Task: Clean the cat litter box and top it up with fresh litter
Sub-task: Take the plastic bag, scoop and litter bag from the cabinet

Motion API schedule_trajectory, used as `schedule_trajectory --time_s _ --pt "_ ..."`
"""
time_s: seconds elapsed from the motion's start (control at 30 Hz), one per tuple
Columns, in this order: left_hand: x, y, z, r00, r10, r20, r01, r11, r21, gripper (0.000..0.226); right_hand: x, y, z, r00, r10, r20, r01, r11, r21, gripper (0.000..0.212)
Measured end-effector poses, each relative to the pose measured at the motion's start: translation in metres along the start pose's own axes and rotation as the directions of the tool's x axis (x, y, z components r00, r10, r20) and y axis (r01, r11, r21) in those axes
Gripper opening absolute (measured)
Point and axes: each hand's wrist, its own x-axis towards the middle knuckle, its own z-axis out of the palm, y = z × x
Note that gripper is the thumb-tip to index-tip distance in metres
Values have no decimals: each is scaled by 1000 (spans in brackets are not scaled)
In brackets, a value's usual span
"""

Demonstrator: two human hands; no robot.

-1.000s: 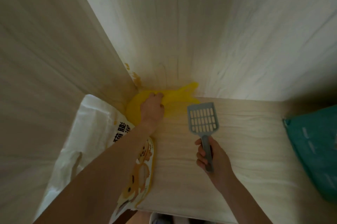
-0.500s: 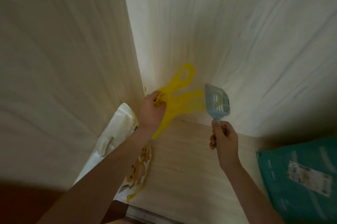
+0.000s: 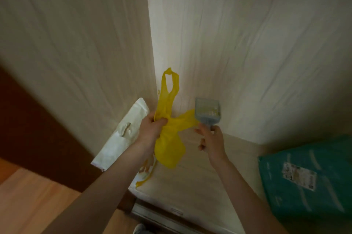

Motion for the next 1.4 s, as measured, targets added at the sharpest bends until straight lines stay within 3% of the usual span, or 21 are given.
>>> schedule_trajectory --time_s 0.17,0.33,0.43,0.53,0.6,0.67,0.77,0.83,0.9,0.97,1.03,1.13,1.3,1.4 --pt "-35 -20 11 985 -123 123 115 991 63 16 -33 11 20 989 69 134 -60 996 -72 33" --pt "-52 -21 11 945 -229 232 260 959 -112 28 -48 14 22 990 2 141 25 982 -187 39" --pt "-53 -16 -5 951 -182 250 208 975 -83 27 -50 9 18 994 -21 106 38 986 -164 33" --pt "-51 -12 -28 990 -30 134 29 1000 7 17 -50 0 12 993 -4 114 19 991 -132 29" --pt "-50 -12 -44 992 90 90 -104 981 163 42 -51 -7 8 989 27 143 -14 995 -97 30" --pt "-52 -14 -51 979 112 168 -157 946 283 73 -53 -15 7 981 54 186 -47 998 -43 27" --pt "-60 -17 -44 900 62 432 -161 967 198 93 -58 -24 6 957 76 280 -84 996 18 20" --pt "-62 -22 -39 878 0 480 -81 986 148 104 -62 -29 6 933 97 346 -108 994 13 21" --pt "-64 -24 -38 889 -75 451 23 992 121 97 -64 -31 5 927 102 361 -96 995 -35 21" --pt "-66 -26 -35 923 -115 368 88 992 89 66 -66 -31 2 936 82 343 -57 995 -81 22" --pt "-69 -28 -34 950 -128 286 113 991 69 38 -68 -29 -1 945 55 323 -30 996 -82 26" --pt "-76 -31 -34 976 -115 184 115 993 14 20 -72 -24 -8 965 8 261 15 996 -86 25" --pt "-90 -39 -46 999 -40 -29 43 992 118 13 -76 -10 -22 983 -90 163 113 983 -143 24" --pt "-103 -51 -58 995 3 -102 26 958 285 14 -88 0 -27 971 -96 220 131 980 -150 29"
